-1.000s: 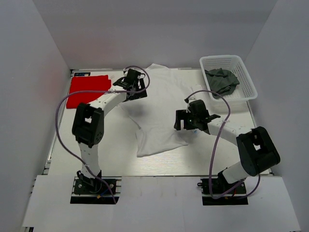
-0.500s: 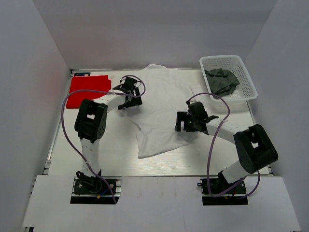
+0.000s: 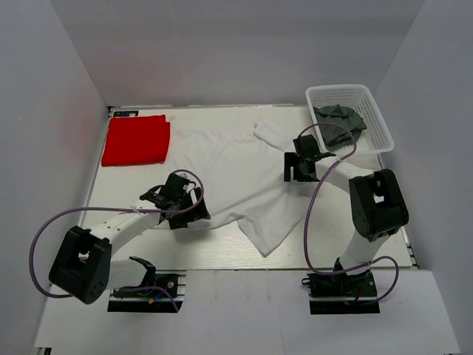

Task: Fold and stack the t-shirts
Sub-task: Flatten out the tshirt

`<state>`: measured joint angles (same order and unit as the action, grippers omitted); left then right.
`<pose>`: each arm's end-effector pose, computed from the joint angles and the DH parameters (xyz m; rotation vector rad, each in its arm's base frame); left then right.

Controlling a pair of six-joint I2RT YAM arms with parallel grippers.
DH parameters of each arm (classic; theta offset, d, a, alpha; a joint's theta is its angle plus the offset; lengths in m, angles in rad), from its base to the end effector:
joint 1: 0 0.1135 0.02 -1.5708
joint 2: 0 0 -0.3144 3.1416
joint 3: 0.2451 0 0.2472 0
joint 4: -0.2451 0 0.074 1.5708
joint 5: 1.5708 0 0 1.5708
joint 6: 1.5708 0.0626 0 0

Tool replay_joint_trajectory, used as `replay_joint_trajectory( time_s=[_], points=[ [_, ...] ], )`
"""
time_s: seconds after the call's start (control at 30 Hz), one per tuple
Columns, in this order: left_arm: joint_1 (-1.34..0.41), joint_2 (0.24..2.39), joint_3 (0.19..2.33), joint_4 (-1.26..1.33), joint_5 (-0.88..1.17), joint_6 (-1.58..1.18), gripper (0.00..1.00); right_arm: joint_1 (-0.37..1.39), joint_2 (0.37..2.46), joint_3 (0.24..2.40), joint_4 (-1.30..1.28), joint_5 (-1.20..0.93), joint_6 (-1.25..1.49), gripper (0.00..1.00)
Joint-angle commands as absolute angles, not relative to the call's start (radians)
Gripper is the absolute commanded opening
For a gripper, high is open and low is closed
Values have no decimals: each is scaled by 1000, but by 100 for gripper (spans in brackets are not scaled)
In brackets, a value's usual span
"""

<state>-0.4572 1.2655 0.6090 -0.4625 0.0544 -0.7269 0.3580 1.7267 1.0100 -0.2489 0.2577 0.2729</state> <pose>0.1884 -0.0965 0.1917 -0.3548 2.7438 -0.4173 0.3480 0.1132 0.2011 -0.0053 2.4914 -0.0655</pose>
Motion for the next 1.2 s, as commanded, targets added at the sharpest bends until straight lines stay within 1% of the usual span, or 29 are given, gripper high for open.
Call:
replay_joint_trajectory(
  time_s=[0.0, 0.13, 0.2, 0.23, 0.27, 0.33, 0.37, 0.47, 0.5, 0.53, 0.67, 0.73, 0.77, 0.83, 0.87, 0.9, 1.0, 1.03, 1.07, 1.17],
  points=[
    [-483, 1200, 661, -503, 133, -718, 100, 327, 1729, 1120, -290, 318, 190, 90],
    [-492, 1149, 752, -456, 112, -664, 100, 310, 1691, 1204, -305, 287, 140, 90],
    [-492, 1138, 779, -410, 8, -664, 100, 319, 1640, 1204, -310, 157, 143, 90],
    [-473, 1156, 791, -410, -26, -664, 100, 327, 1625, 1174, -302, 122, 159, 90],
    [-462, 1193, 813, -397, -90, -693, 100, 331, 1611, 1125, -287, 12, 173, 90],
    [-462, 1253, 857, -397, -174, -693, 100, 351, 1548, 1044, -259, -93, 213, 90],
    [-462, 1288, 908, -417, -220, -709, 100, 366, 1517, 990, -259, -109, 231, 90],
    [-437, 1484, 1031, -426, -244, -700, 100, 415, 1435, 861, -253, -110, 293, 90],
    [-422, 1485, 1058, -426, -244, -690, 100, 423, 1421, 806, -241, -107, 308, 90],
    [-411, 1550, 1095, -426, -265, -690, 100, 431, 1375, 783, -244, -103, 339, 90],
    [-383, 1696, 1161, -390, -269, -690, 100, 439, 1347, 663, -196, -80, 397, 90],
    [-356, 1755, 1204, -376, -276, -653, 100, 431, 1385, 646, -163, -72, 397, 90],
    [-356, 1785, 1224, -393, -294, -653, 100, 431, 1403, 650, -163, -36, 400, 90],
    [-341, 1873, 1268, -420, -295, -664, 100, 419, 1471, 708, -218, 69, 403, 90],
    [-316, 1899, 1281, -420, -295, -664, 100, 416, 1544, 724, -228, 83, 403, 90],
    [-316, 1942, 1292, -434, -284, -664, 100, 397, 1569, 770, -239, 106, 406, 90],
    [-287, 1979, 1304, -434, -256, -664, 100, 359, 1667, 811, -247, 143, 405, 90],
    [-273, 1993, 1304, -434, -256, -664, 100, 338, 1686, 860, -256, 194, 406, 90],
    [-264, 1993, 1304, -434, -246, -664, 100, 315, 1731, 877, -271, 205, 390, 90],
    [-264, 1980, 1304, -419, -245, -646, 100, 275, 1772, 989, -314, 268, 367, 90]
  ],
)
